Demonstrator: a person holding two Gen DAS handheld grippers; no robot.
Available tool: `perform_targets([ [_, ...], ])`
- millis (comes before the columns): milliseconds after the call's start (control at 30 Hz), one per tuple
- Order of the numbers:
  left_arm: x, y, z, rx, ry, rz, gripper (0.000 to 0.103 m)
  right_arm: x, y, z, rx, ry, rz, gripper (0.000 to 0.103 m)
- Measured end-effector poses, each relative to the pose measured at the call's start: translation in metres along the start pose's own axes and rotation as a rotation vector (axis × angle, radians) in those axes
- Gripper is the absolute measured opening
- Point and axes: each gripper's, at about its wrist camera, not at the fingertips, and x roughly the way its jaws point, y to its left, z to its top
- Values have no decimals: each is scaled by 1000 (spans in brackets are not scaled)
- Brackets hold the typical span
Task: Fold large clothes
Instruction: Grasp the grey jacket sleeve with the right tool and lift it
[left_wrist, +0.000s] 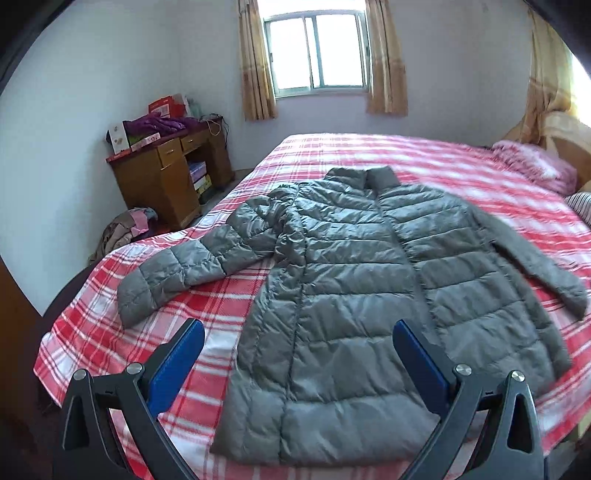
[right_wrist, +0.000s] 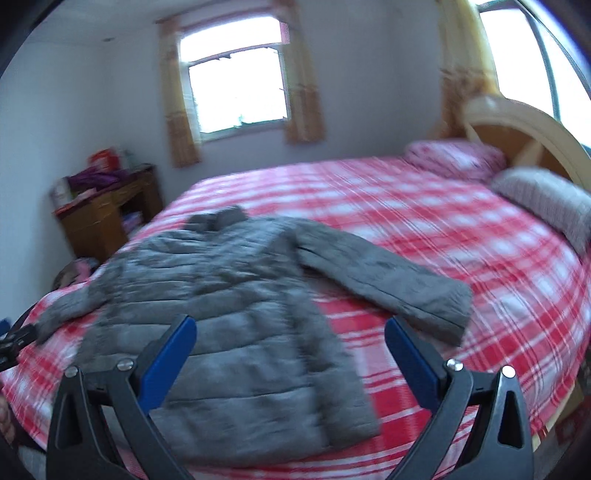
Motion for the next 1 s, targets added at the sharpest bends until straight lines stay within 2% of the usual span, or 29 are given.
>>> perform_targets([
  [67,20,-1,7,9,14,3,102,16,-32,1,76,29,-40,103],
  [233,67,-11,30,28,16,26,102,50,-98,6,175,70,-159,103],
  [333,99,-18,42,40,30,42,102,72,-134,9,236,94,-201,103],
  [433,134,-24,53,43,57,62,102,98,-167,11,282,127,-257,98],
  [533,165,-27,60,49,78,99,102,124,-188,9,315,182,-270,90],
  [633,194,-27,64,50,114,128,102,141,-198,6,319,215,-271,81],
  [700,207,-26,63,54,128,147,102,146,-199,3,311,226,-255,62],
  [733,214,-25,62,63,132,160,102,146,-198,2,303,230,-253,59],
  [800,226,-24,60,78,155,182,102,147,-199,0,291,224,-256,36],
  [867,234,-18,57,70,173,188,102,144,-205,0,315,229,-243,30],
  [1000,238,-6,53,49,187,177,102,140,-208,7,300,227,-260,26],
])
